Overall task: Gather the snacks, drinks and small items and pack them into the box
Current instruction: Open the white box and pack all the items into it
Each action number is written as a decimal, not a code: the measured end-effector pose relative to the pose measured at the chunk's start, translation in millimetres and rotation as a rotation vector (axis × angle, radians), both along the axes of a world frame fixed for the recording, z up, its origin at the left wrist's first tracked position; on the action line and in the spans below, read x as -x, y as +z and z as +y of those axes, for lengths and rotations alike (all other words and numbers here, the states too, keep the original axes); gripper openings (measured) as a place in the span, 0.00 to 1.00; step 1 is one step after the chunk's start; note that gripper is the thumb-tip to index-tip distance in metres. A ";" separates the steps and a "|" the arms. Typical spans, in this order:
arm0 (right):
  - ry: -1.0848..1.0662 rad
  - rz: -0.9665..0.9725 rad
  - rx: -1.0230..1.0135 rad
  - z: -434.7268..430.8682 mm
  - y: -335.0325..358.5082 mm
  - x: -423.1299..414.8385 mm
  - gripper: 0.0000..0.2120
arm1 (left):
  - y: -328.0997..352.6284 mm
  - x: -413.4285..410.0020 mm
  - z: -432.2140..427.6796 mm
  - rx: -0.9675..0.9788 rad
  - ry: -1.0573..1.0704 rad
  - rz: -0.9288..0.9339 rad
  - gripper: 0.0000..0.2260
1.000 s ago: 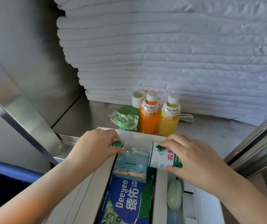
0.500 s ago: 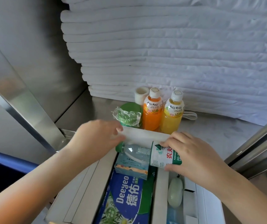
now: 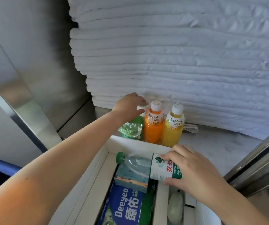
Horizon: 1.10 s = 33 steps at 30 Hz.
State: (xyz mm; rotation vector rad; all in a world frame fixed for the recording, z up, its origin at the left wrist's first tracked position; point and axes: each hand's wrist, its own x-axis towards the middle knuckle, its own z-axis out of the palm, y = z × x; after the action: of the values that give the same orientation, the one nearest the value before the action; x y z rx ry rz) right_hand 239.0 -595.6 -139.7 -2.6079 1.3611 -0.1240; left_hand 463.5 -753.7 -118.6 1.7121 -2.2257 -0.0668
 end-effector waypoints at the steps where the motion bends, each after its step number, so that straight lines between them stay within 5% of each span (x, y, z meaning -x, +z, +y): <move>1: 0.004 -0.002 0.000 -0.5 -0.2 0.0 0.29 | -3.2 1.7 -3.9 0.003 -0.001 -0.001 0.15; 18: 0.013 0.006 0.001 -2.8 -3.1 0.2 0.29 | 36.3 -26.5 19.6 0.234 0.037 0.273 0.11; 24: 0.013 -0.004 0.024 -1.5 -5.8 1.3 0.29 | 92.6 -51.2 73.2 0.295 0.034 0.164 0.09; 33: 0.003 -0.065 0.064 1.5 -4.4 2.3 0.29 | 99.9 -73.4 132.5 -0.381 -0.027 -0.124 0.20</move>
State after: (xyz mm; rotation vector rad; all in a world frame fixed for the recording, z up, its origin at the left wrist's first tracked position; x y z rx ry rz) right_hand 236.7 -594.0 -144.1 -2.6327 1.3528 -0.2540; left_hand 536.9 -621.2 -18.8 1.9203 -2.4496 -0.4276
